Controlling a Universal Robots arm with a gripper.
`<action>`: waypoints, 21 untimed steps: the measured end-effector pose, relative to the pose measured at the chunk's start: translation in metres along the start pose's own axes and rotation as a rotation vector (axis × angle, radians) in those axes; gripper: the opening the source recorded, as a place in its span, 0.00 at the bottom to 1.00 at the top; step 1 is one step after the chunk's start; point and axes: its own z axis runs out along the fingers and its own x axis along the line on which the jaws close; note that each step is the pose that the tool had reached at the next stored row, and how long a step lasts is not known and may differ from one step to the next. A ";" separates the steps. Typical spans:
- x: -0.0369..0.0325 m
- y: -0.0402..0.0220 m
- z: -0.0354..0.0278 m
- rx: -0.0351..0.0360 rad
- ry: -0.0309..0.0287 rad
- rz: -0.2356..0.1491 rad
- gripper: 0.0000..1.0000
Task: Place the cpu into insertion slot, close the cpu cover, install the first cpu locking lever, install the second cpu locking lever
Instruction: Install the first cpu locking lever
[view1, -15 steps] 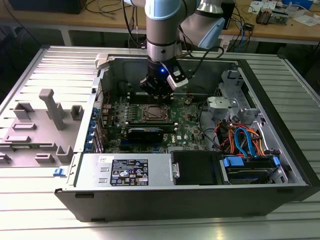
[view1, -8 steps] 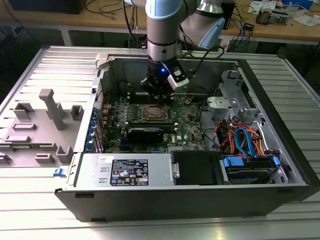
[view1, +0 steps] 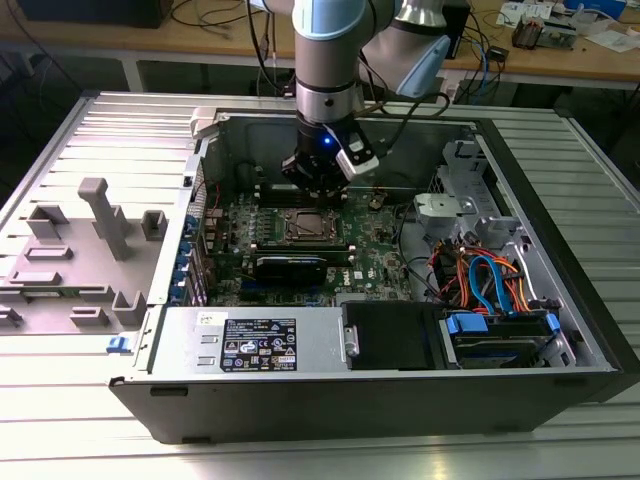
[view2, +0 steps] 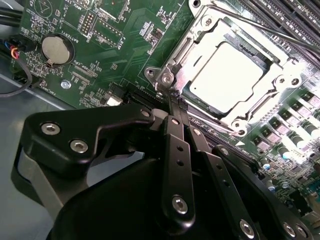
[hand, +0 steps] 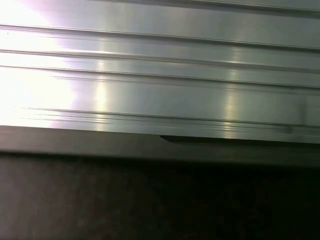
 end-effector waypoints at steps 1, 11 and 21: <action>0.0001 -0.0007 -0.0003 -0.0004 0.0001 0.000 0.11; 0.0002 -0.0023 0.0015 -0.0001 0.0000 0.000 0.11; 0.0003 -0.0025 0.0029 0.0003 0.0003 0.000 0.11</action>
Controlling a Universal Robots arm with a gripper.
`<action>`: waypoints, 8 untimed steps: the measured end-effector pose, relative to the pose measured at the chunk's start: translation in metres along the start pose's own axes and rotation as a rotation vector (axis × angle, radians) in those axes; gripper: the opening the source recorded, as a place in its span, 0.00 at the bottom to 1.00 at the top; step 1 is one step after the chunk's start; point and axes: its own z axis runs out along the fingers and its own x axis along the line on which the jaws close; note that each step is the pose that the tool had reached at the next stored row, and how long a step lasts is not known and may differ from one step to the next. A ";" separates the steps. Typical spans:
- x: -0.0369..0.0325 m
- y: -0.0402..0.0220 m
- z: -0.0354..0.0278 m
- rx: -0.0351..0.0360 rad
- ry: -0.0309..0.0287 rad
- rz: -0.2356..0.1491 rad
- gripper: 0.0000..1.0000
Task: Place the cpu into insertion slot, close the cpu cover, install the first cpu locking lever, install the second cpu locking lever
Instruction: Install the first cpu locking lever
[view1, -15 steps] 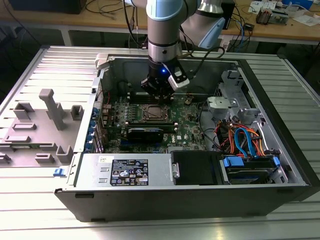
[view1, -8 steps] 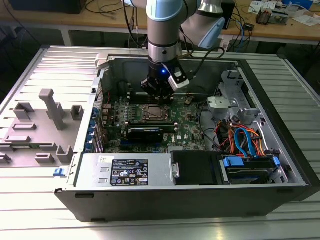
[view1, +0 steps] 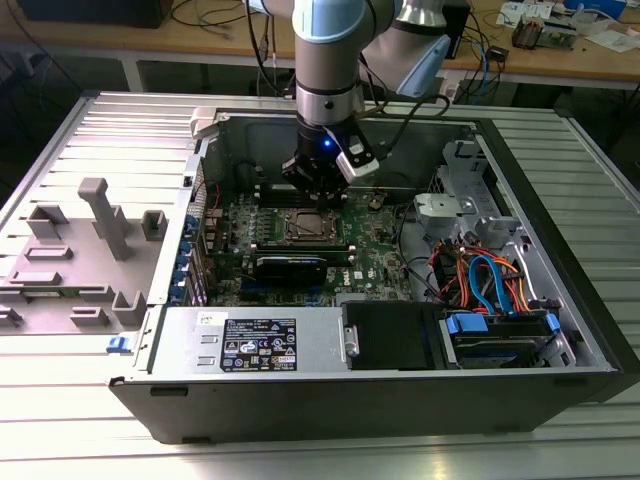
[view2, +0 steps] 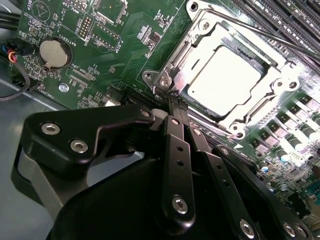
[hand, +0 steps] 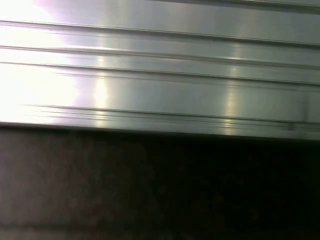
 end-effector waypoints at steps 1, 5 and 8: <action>0.0000 0.0001 0.0005 -0.0009 -0.0005 0.000 0.11; 0.0000 0.0000 0.0019 -0.0003 -0.0001 0.000 0.11; 0.0001 0.0002 0.0020 -0.0013 -0.0003 0.000 0.11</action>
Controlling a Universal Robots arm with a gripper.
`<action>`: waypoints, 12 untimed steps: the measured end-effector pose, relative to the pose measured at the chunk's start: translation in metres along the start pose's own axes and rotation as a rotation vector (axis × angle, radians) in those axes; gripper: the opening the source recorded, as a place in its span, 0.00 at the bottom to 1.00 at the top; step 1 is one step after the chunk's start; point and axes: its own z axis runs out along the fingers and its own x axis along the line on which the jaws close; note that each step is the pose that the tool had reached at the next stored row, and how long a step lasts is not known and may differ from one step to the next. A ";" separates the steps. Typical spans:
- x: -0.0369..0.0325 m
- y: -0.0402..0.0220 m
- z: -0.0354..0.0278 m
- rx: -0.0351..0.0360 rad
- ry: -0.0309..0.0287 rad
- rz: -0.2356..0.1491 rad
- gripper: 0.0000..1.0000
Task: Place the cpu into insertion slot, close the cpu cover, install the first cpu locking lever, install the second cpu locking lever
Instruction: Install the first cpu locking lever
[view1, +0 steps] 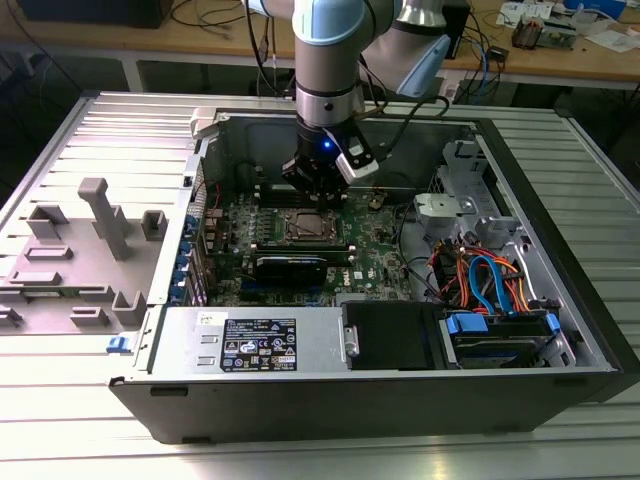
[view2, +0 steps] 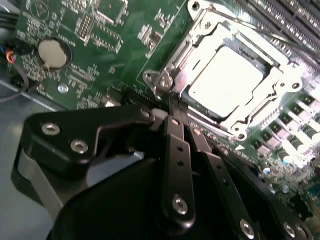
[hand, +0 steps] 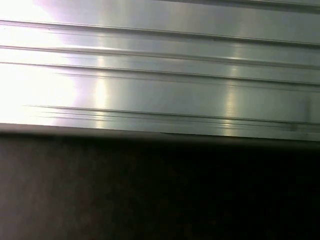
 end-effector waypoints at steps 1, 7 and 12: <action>0.0000 0.0001 0.0000 -0.0009 0.0001 0.000 0.11; -0.0003 0.0004 -0.0056 -0.0069 -0.0004 0.000 0.11; -0.0004 -0.0002 -0.0073 -0.0051 -0.0003 0.000 0.11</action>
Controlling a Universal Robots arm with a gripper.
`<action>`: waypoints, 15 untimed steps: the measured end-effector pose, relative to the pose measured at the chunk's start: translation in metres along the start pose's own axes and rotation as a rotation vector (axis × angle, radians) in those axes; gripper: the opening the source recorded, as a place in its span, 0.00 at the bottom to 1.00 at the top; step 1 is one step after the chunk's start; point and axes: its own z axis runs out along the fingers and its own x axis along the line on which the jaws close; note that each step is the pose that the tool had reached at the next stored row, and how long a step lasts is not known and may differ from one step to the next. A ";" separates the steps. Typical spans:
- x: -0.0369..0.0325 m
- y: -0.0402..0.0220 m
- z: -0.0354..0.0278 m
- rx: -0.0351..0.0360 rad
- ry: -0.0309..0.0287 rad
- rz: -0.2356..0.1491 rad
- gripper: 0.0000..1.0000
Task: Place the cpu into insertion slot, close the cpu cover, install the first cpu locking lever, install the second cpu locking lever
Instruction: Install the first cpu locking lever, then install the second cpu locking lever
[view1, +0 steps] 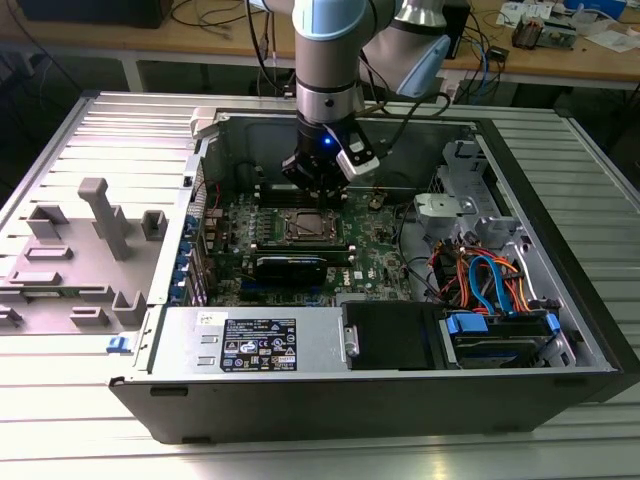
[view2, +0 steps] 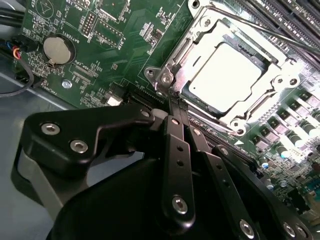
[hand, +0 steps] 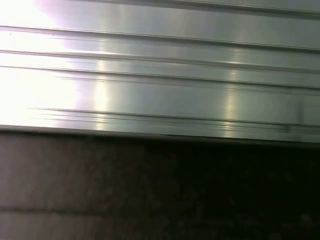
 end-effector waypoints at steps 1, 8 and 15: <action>0.0001 -0.0004 0.0000 0.0000 0.0000 0.000 0.11; 0.0001 -0.0011 0.0000 0.0001 -0.0001 0.000 0.11; 0.0001 -0.0019 0.0000 0.0000 0.0000 0.000 0.11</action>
